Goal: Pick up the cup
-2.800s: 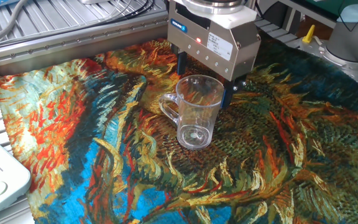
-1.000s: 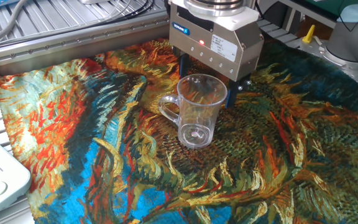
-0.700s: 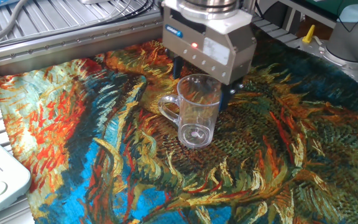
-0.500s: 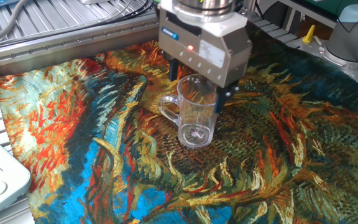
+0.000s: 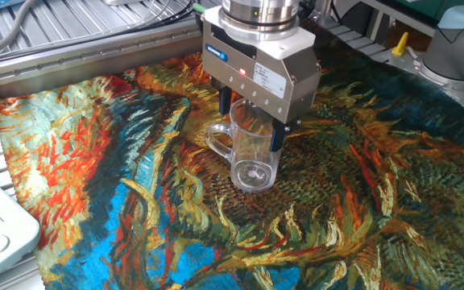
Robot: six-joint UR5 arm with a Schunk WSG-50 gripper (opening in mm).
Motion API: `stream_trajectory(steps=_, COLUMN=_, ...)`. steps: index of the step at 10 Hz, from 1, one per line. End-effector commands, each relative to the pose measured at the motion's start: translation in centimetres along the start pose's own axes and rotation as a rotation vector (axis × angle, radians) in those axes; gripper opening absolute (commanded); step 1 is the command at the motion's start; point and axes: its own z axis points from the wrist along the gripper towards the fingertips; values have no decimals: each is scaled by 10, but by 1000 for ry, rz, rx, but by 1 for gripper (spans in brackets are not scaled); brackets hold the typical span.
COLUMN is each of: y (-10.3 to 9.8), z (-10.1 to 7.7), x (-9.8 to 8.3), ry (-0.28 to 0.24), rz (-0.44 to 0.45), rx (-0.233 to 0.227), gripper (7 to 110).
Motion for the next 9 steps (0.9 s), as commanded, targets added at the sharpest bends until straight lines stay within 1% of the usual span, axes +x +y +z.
stream_trajectory(steps=1, y=-1, z=-3, x=8, ry=3, rz=-1, rx=-12, gripper=88)
stream_trajectory(steps=3, y=-3, z=-1, x=9, ry=-6, rz=-21, rx=-10, gripper=88)
stream_trajectory(steps=4, y=-4, z=-1, x=10, ry=1, rz=-24, rx=-7, gripper=88)
stream_trajectory(steps=5, y=-4, z=-1, x=12, ry=6, rz=-24, rx=-6, gripper=110)
stream_trajectory(steps=7, y=-6, z=2, x=13, ry=7, rz=-33, rx=1, gripper=110)
stream_trajectory(steps=9, y=-3, z=2, x=13, ry=6, rz=-30, rx=-5, gripper=110)
